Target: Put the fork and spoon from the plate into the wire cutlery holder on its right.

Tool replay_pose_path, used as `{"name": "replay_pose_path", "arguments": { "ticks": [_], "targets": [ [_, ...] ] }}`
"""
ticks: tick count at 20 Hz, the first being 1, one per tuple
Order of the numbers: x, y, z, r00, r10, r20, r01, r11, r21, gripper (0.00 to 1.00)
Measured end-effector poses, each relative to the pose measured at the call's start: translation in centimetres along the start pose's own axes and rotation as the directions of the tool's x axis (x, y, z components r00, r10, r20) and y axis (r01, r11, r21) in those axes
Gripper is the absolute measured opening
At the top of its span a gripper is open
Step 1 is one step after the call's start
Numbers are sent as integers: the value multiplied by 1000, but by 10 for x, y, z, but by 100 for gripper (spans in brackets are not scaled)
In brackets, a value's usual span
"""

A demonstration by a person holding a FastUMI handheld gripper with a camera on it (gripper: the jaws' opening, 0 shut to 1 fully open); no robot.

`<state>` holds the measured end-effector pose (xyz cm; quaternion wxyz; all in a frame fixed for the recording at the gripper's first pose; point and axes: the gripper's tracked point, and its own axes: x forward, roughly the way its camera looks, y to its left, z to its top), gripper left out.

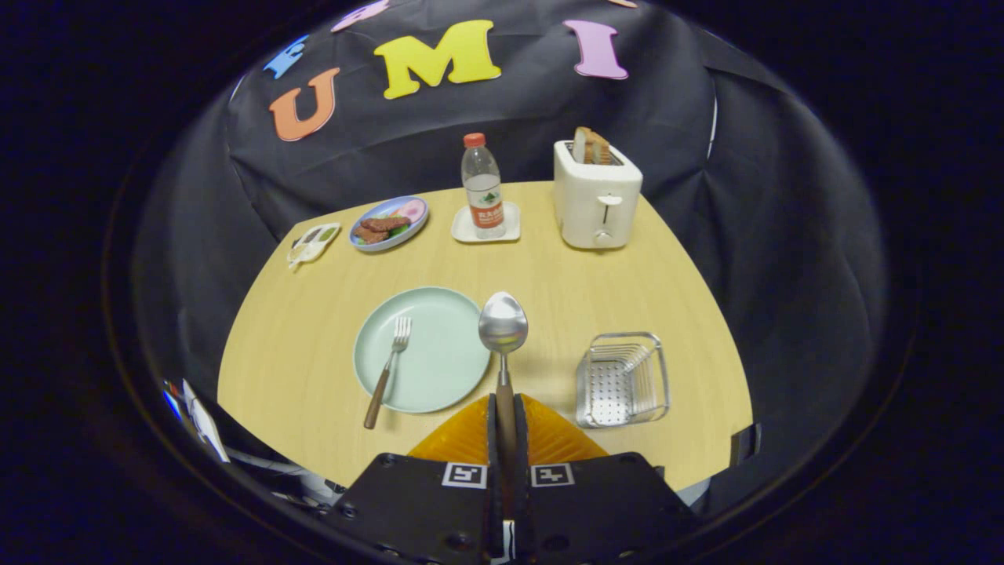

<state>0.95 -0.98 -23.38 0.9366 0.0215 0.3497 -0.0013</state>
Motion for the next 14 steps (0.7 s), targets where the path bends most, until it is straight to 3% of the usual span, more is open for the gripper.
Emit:
{"name": "replay_pose_path", "arguments": {
  "ticks": [6,14],
  "targets": [
    [-12,-61,-16,998,-51,-31,53,997,55,6],
    [-7,-84,-26,992,-45,-115,55,995,85,6]
  ]
}}
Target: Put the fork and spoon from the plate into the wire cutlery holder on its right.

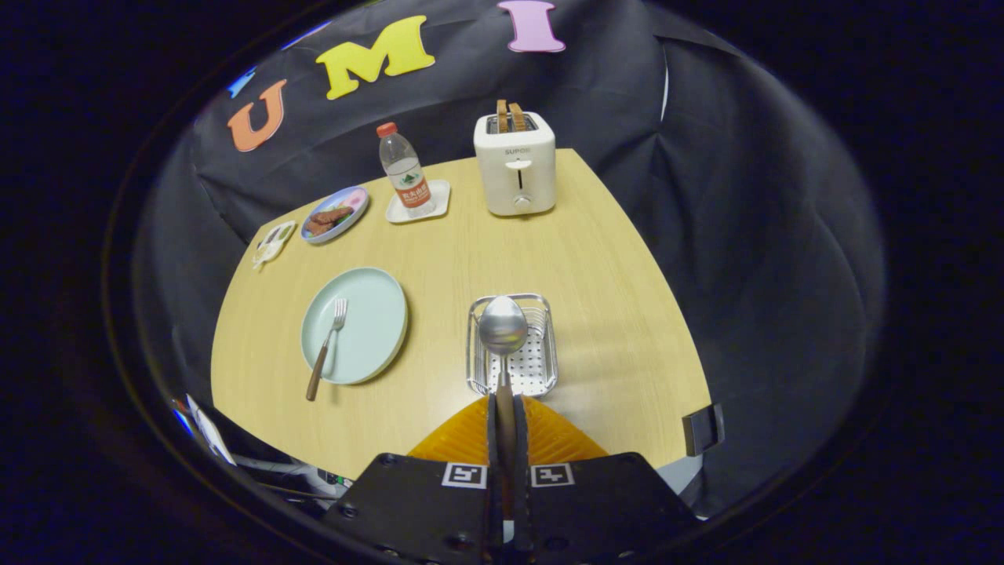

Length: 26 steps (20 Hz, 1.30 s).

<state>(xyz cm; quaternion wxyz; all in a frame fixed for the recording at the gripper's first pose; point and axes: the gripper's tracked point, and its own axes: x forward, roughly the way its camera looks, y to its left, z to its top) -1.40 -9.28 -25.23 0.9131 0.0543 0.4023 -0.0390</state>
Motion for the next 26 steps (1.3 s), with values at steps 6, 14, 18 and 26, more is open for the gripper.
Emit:
{"name": "replay_pose_path", "arguments": {
  "ticks": [6,14,18,26],
  "targets": [
    [7,-3,10,999,0,-33,0,1000,-10,9],
    [11,14,24,1000,21,0,-21,1000,-3,25],
    [5,37,25,999,47,16,-47,999,-14,46],
    [8,113,30,995,76,65,-71,994,-84,89]
  ]
}}
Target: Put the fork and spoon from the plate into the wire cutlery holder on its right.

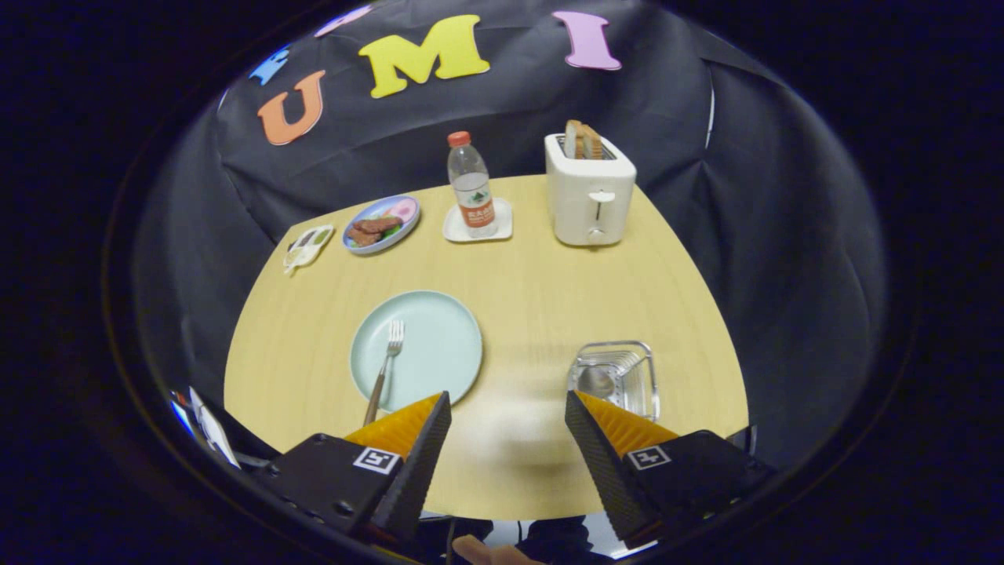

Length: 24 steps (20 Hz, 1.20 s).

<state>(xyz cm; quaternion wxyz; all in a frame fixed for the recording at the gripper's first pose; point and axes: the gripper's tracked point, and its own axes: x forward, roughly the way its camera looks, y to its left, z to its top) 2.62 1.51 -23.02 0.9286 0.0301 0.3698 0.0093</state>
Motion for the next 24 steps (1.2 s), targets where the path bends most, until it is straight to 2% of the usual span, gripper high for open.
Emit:
{"name": "replay_pose_path", "arguments": {
  "ticks": [6,11,16,18,21,24],
  "targets": [
    [30,72,-12,999,28,-41,-30,998,-63,90],
    [58,119,-29,996,29,-85,-35,997,-65,91],
    [89,144,-35,997,-1,-82,-3,999,-48,91],
    [102,144,-36,997,-39,-67,37,999,-30,91],
    [122,153,-42,996,-41,-81,40,999,-10,91],
    [139,158,-41,995,-68,-70,67,998,-7,79]
  ]
}}
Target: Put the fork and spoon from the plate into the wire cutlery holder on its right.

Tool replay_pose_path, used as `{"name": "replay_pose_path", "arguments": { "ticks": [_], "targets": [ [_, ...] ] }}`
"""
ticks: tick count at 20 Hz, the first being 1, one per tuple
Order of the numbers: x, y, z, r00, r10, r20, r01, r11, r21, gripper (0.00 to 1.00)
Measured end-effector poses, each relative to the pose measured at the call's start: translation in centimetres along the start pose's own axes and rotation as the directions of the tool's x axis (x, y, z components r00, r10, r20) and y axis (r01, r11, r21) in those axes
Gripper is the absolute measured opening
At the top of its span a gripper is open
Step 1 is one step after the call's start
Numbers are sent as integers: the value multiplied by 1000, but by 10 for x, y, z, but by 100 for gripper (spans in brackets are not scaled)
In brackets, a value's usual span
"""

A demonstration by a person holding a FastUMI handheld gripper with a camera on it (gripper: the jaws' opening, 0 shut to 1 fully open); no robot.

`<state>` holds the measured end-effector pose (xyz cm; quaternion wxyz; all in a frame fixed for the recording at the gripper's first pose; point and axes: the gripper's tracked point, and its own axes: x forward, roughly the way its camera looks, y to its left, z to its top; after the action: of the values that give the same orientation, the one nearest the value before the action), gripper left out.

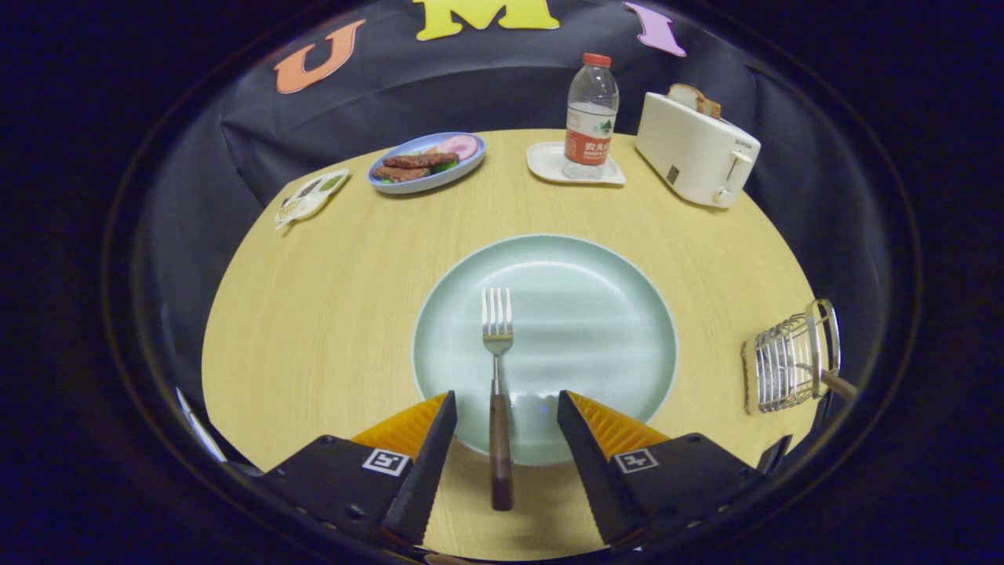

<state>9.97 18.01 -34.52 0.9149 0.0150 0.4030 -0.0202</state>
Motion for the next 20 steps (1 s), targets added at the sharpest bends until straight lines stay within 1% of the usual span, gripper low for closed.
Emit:
{"name": "replay_pose_path", "arguments": {
  "ticks": [2,4,7,8,9,10,11,12,15,16,18,20],
  "targets": [
    [6,2,0,1000,-20,-7,20,1000,7,69],
    [10,7,-6,999,-11,-31,11,1000,12,58],
    [16,0,-6,999,-37,-27,38,999,15,42],
    [16,3,-8,999,-18,-32,19,1000,24,32],
    [16,5,-10,999,-7,-37,8,1000,22,32],
    [20,2,-13,999,-15,-51,15,1000,13,30],
    [16,-2,-14,998,-28,-53,28,1000,0,21],
    [15,-3,-14,999,-23,-47,23,1000,-8,12],
    [8,-7,-10,1000,-1,-27,-1,998,-56,12],
    [2,-13,-7,1000,-11,-19,10,997,-79,4],
    [-6,-17,-2,1000,11,-13,-12,994,-110,4],
    [-12,-30,0,1000,10,-14,-12,991,-136,4]
  ]
}}
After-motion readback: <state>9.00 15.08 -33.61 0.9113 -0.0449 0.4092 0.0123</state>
